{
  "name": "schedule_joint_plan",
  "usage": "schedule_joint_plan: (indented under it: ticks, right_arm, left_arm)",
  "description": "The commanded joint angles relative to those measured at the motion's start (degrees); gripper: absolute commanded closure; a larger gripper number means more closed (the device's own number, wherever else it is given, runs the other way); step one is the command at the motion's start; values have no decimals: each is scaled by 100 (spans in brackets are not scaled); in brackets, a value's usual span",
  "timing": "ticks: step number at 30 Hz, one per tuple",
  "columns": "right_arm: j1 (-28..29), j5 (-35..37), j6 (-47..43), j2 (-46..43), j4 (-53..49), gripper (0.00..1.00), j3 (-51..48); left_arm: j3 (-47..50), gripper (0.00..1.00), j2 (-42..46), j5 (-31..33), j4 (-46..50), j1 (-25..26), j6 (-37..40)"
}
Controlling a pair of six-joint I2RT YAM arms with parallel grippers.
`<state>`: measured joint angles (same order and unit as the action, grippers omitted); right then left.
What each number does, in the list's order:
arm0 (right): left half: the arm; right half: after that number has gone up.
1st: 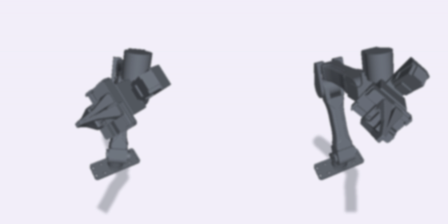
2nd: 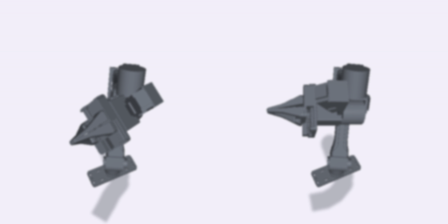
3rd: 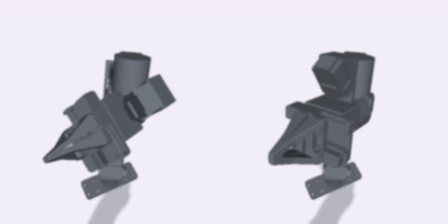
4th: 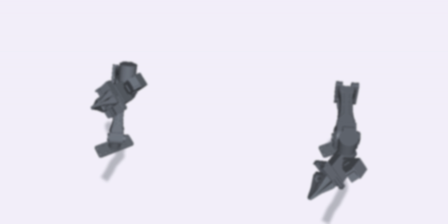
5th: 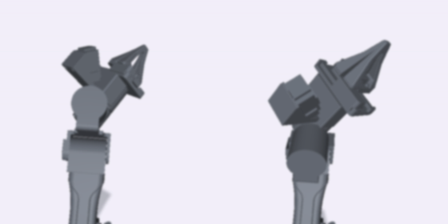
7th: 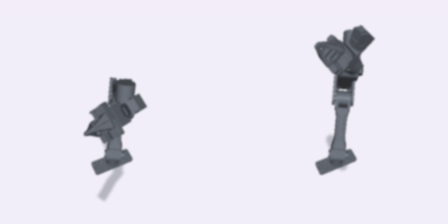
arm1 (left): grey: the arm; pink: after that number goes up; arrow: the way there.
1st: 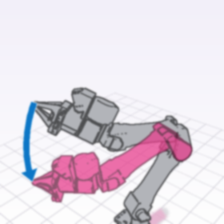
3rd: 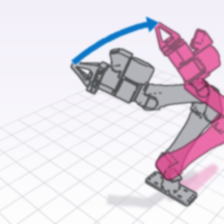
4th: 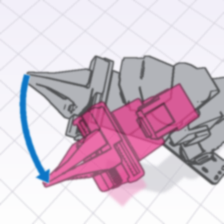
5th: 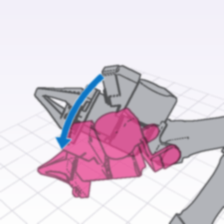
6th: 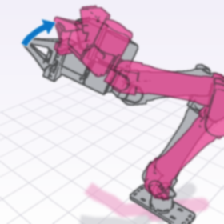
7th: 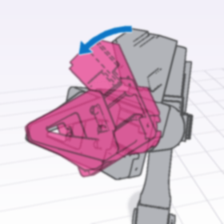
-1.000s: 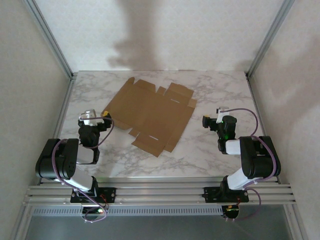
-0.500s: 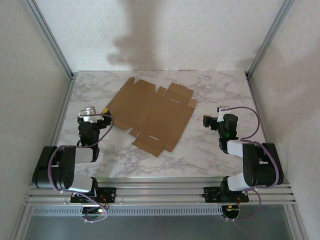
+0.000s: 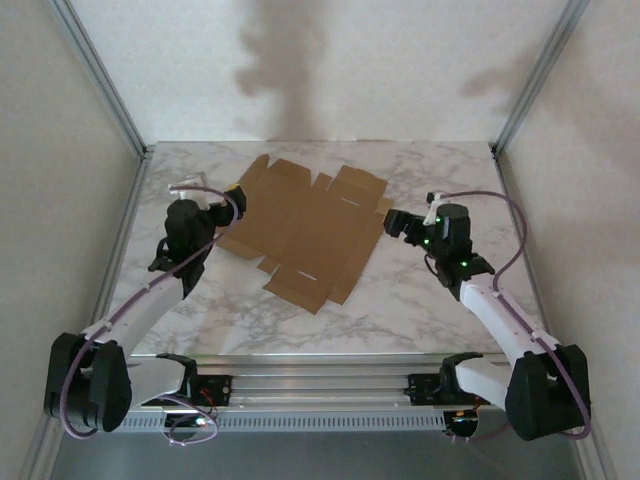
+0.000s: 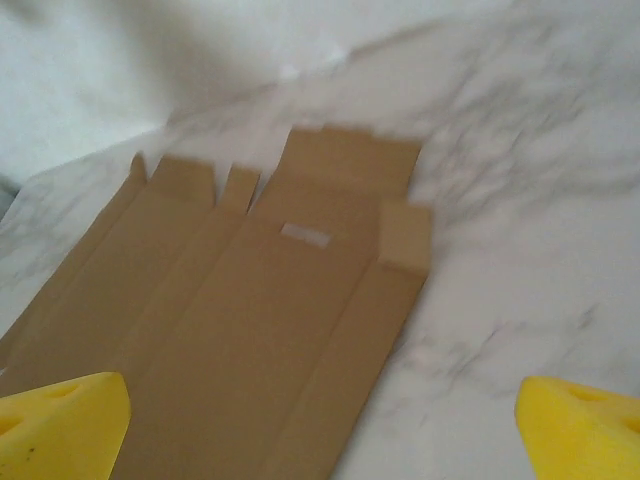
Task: Fold the paper box
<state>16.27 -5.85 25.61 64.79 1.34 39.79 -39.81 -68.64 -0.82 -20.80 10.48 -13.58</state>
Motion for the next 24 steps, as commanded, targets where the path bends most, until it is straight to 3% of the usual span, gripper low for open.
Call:
schedule_joint_plan:
  ticks: [1, 7, 12, 24]
  right_arm:
    - [414, -472, 958, 346, -559, 1, 276]
    - [1487, -166, 1814, 1148, -376, 1, 596]
    - [2106, 81, 2226, 1832, -436, 1, 970]
    - [2775, 54, 2828, 3022, -392, 1, 1452]
  left_arm:
    - [-499, 1, -504, -661, 986, 47, -460]
    - [-2099, 1, -2156, -1424, 2004, 51, -463]
    - [-3206, 1, -3386, -1495, 2729, 34, -375]
    - [-4529, 1, -4860, -1973, 3835, 17, -279]
